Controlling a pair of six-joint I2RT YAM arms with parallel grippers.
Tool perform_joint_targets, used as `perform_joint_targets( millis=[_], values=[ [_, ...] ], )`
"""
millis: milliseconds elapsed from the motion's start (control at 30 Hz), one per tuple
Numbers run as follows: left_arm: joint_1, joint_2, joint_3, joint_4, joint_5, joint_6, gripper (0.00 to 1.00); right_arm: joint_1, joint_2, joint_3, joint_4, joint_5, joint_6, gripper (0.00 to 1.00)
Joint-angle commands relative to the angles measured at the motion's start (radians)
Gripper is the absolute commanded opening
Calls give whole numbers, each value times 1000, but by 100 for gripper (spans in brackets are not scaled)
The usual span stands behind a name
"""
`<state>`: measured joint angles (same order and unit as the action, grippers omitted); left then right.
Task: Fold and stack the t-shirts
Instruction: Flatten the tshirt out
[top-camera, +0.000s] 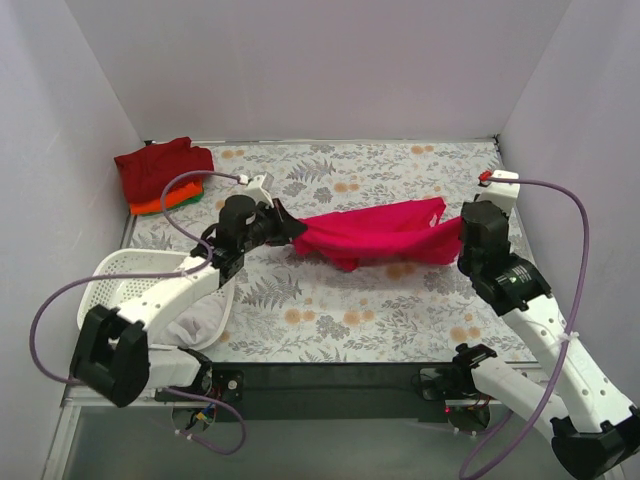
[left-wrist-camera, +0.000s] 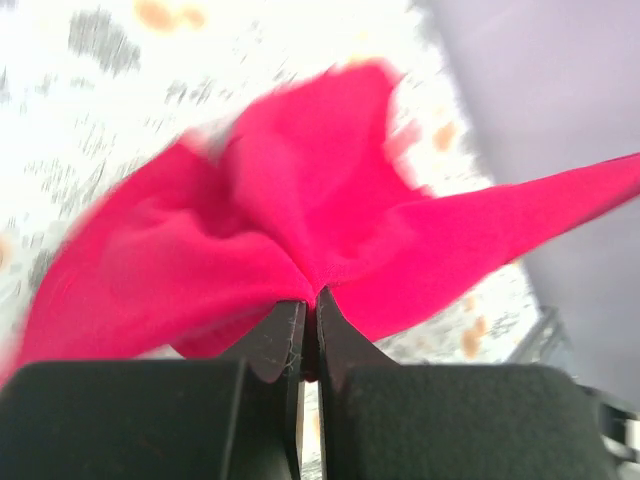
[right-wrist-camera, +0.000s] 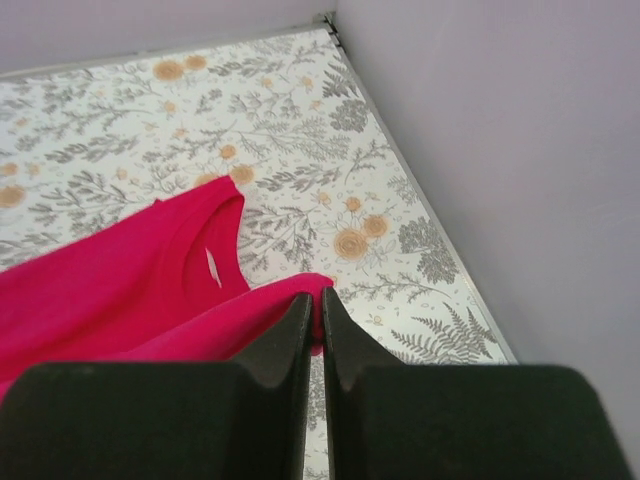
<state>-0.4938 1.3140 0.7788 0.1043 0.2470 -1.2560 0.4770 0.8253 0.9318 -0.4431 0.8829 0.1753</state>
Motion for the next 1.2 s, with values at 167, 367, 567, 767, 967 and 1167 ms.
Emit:
perform_joint_targets(
  millis=[167,367,567,767,967,1167],
  values=[
    [-6,-101,132,-199,-92,47,0,-5,9,95,44,-47,-28,1],
    [4,226,206,-175,-319,105,12,-5,77,19,69,-68,16,1],
    [12,409,363,-215,-471,153,47,-5,84,-25,78,-73,21,1],
    [-28,170,197,-189,-546,84,56,-6,78,-42,81,-76,20,1],
    [-74,-18,44,-244,-603,4,58,-8,109,-48,96,-102,21,1],
    [-83,-36,-73,-290,-604,-51,56,-8,115,-56,112,-124,23,1]
  ],
)
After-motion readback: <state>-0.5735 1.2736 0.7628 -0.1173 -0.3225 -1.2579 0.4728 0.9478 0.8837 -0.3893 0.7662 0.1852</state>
